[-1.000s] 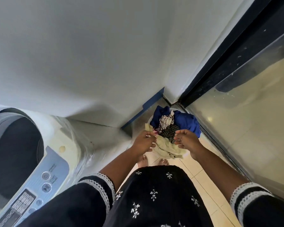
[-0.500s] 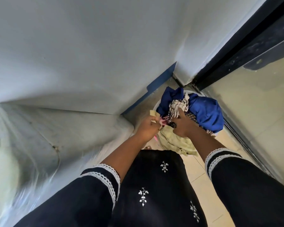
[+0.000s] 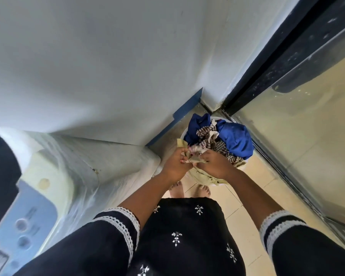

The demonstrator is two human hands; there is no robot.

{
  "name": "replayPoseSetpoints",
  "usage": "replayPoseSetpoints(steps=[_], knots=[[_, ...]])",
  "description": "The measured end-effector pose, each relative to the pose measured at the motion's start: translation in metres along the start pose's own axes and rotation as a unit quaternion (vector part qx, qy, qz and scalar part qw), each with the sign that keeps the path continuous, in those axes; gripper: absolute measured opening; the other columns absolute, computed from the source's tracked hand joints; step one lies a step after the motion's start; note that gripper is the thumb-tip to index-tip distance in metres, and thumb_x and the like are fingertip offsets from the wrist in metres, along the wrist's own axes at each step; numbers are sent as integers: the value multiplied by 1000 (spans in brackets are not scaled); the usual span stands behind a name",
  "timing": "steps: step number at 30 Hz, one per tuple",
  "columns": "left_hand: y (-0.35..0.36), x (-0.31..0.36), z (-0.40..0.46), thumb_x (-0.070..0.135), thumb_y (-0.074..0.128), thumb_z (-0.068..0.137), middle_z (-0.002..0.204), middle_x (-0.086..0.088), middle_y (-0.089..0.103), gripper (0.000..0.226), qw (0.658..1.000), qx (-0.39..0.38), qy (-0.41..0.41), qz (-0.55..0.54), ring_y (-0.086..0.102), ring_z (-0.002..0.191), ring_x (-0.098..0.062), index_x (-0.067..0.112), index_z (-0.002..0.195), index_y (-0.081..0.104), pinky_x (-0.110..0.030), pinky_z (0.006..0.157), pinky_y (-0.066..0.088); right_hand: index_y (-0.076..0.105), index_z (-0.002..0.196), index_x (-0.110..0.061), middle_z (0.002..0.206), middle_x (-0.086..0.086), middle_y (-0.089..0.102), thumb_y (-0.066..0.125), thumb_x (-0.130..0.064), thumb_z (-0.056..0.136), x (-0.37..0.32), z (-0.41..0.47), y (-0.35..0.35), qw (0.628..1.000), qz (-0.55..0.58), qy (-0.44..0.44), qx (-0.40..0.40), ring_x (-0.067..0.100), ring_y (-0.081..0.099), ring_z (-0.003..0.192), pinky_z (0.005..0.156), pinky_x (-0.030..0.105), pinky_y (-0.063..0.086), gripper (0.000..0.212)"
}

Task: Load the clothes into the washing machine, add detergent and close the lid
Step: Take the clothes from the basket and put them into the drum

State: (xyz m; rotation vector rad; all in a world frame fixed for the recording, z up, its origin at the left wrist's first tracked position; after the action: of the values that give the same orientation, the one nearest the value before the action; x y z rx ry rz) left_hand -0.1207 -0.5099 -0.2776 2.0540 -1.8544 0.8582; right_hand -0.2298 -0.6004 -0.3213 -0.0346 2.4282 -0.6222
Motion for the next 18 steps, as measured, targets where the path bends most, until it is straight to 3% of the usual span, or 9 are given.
replayPoseSetpoints(steps=[2, 4, 7, 8, 10, 12, 15, 18], knots=[[-3, 19, -26, 9, 74, 85, 105, 3, 59, 52, 1000, -5, 19, 20, 56, 91, -6, 20, 128, 48, -3, 67, 43, 71, 117, -18, 120, 3, 61, 69, -32, 90, -17, -38, -20, 999, 22, -13, 28, 21, 58, 111, 91, 30, 44, 31], [-8, 40, -53, 9, 78, 81, 123, 1, 56, 64, 997, -5, 47, 55, 55, 104, -10, 19, 135, 45, -14, 82, 44, 71, 120, -20, 119, 0, 61, 69, -26, 90, -36, -74, -41, 996, 56, -41, 53, 21, 59, 113, 98, 35, 45, 31], [-12, 61, -84, 3, 81, 76, 111, 9, 55, 66, 995, -9, 72, 64, 56, 95, 0, 21, 131, 48, -7, 79, 45, 72, 119, -17, 115, -10, 63, 69, -13, 90, -65, -129, -76, 974, 200, -82, 71, 17, 60, 116, 104, 36, 45, 29], [-11, 67, -95, 6, 84, 73, 109, 11, 57, 67, 994, -14, 76, 73, 58, 100, 0, 26, 126, 47, -8, 81, 47, 72, 119, -15, 116, -8, 64, 70, -13, 90, -78, -148, -89, 963, 236, -107, 77, 14, 60, 117, 106, 35, 45, 29], [-13, 72, -110, 30, 92, 61, 127, 8, 55, 87, 993, 10, 85, 87, 52, 123, -16, 35, 132, 42, -35, 101, 49, 73, 118, -13, 120, -2, 67, 68, -22, 87, -104, -183, -114, 945, 280, -143, 85, 13, 60, 119, 106, 32, 45, 32], [-11, 81, -123, 42, 91, 56, 144, 6, 44, 105, 987, 22, 113, 108, 36, 138, -25, 43, 142, 31, -53, 110, 39, 72, 118, -9, 123, 4, 68, 62, -22, 89, -128, -216, -133, 930, 316, -175, 76, 16, 60, 122, 106, 31, 44, 33], [-14, 96, -155, 30, 89, 68, 154, -2, 30, 107, 983, 62, 130, 111, 15, 144, -27, 28, 151, 21, -52, 118, 26, 71, 116, -3, 125, 9, 68, 54, -16, 95, -153, -259, -159, 910, 343, -222, 72, 21, 58, 125, 110, 37, 41, 30], [-21, 97, -176, 30, 89, 67, 148, -5, 31, 104, 980, 109, 150, 68, 18, 143, -29, 28, 150, 26, -54, 115, 30, 73, 113, -4, 125, 16, 67, 53, -23, 94, -165, -293, -178, 878, 384, -276, 76, 31, 57, 126, 108, 44, 41, 34]])
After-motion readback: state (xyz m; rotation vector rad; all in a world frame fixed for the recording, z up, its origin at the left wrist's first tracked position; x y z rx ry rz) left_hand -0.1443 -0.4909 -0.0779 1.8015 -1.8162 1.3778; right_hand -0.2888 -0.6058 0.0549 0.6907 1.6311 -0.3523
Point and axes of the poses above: each hand's wrist, its own z-axis towards the middle knuckle, its own y-axis out of the palm, x = y × z, the point moved 9 cm from there along z, towards the middle knuckle
